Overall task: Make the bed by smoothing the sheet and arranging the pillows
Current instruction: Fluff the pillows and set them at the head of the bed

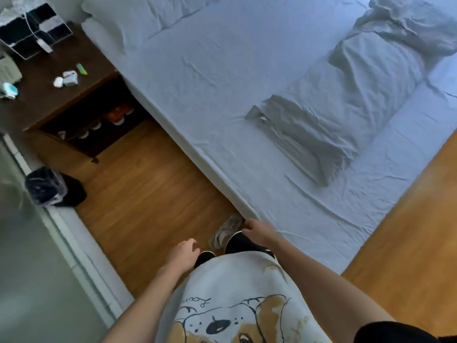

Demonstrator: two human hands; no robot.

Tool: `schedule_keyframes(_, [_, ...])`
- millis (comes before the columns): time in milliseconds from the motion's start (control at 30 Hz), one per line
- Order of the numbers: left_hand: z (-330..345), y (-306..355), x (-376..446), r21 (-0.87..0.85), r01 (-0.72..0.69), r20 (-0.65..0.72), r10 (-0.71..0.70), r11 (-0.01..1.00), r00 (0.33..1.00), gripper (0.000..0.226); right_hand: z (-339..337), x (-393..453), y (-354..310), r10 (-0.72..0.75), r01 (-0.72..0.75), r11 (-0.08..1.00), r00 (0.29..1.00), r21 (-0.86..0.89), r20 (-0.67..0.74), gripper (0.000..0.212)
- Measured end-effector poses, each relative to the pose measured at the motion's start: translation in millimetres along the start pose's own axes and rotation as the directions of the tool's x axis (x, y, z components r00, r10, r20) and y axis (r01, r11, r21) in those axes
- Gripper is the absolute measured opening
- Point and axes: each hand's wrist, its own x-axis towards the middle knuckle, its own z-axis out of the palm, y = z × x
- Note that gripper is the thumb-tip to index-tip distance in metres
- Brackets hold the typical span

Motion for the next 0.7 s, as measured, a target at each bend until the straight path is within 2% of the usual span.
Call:
schedule_keyframes(300, [-117, 69, 92, 0.210, -0.200, 0.068, 0.190, 0.957, 0.979, 0.038, -66, 30, 4, 0.205, -0.169, 0.928, 0.976, 0.331, -0.078, 0.038])
schedule_keyframes(533, [-174, 135, 171, 0.437, -0.394, 0.244, 0.315, 0.809, 0.917, 0.041, -80, 44, 30, 0.413, -0.336, 0.748, 0.911, 0.572, -0.005, 0.046])
schedule_keyframes(700, [-215, 202, 235, 0.485, -0.534, 0.368, 0.393, 0.692, 0.843, 0.040, -109, 73, 44, 0.545, -0.400, 0.606, 0.838, 0.687, 0.007, 0.046])
